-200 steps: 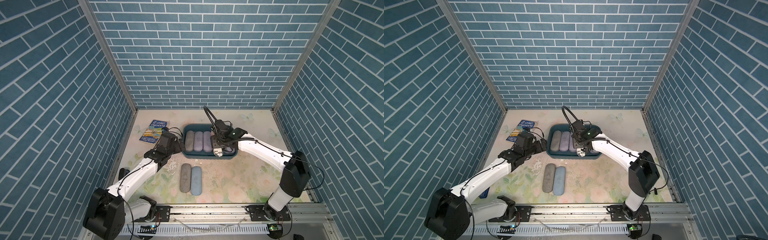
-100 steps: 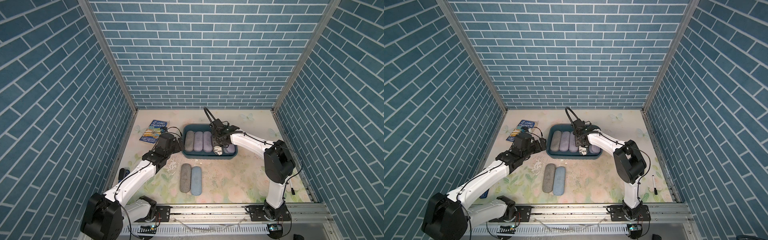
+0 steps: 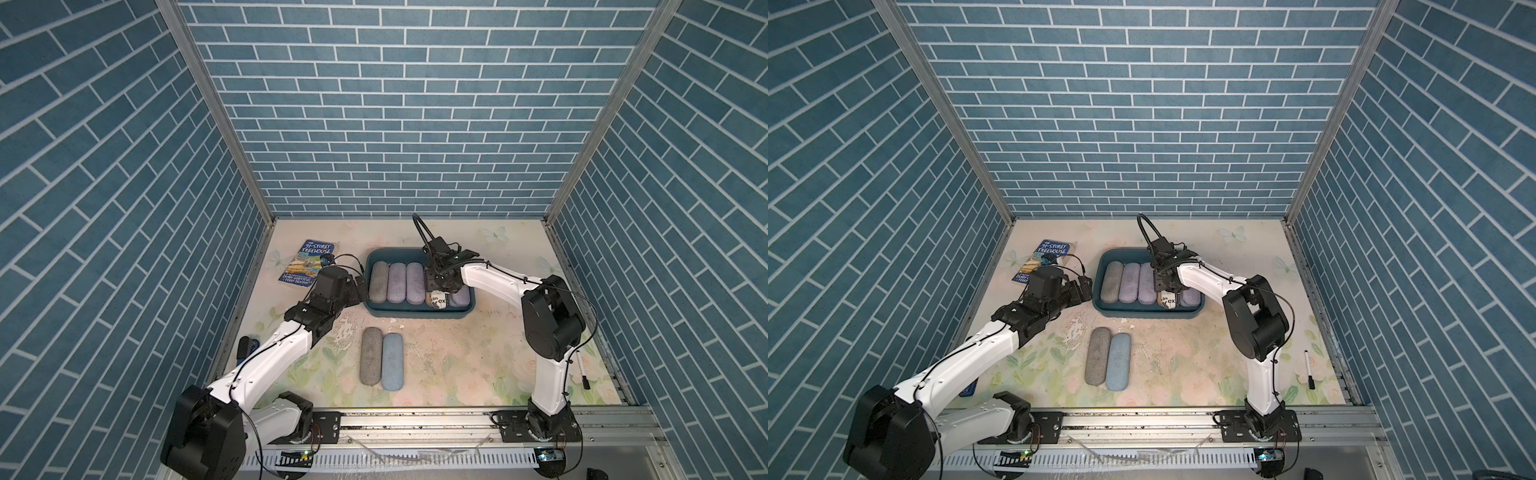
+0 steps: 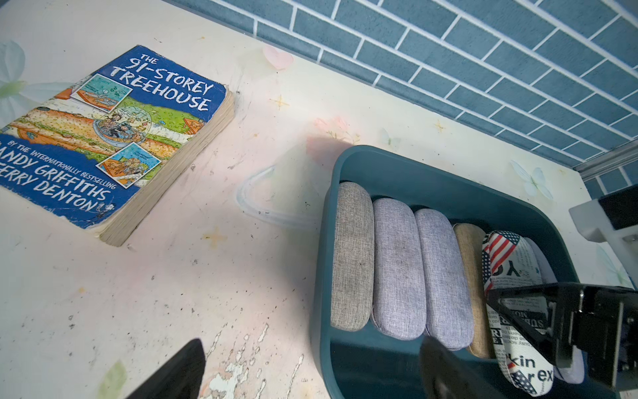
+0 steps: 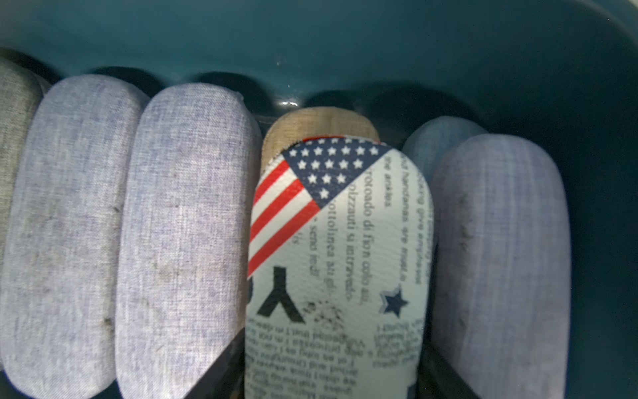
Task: Put the glasses cases into the storage boxes
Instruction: Place the glasses case in the storage box.
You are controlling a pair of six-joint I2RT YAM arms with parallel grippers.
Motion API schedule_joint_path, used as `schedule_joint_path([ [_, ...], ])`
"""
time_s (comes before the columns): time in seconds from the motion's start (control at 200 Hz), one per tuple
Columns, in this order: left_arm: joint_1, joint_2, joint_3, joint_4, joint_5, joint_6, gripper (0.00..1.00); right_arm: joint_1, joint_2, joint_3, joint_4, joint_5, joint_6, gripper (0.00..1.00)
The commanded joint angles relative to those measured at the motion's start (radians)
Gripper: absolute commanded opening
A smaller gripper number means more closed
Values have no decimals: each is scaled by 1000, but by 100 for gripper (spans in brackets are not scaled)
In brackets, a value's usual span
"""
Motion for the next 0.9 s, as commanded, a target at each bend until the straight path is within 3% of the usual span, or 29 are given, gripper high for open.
schedule_joint_path([
  [0.0, 8, -14, -44, 4, 15, 2, 97, -4, -18, 29, 4, 1, -11, 74],
  [0.345, -22, -94, -122, -65, 47, -56, 94, -4, -159, 25, -10, 15, -36, 79],
  [0.7, -303, -116, -144, -288, -92, -102, 94, -2, -407, -109, 7, 36, -22, 79],
  [0.895, -394, -98, -144, -343, -123, -142, 94, -4, -517, -219, 13, 33, 4, 79],
])
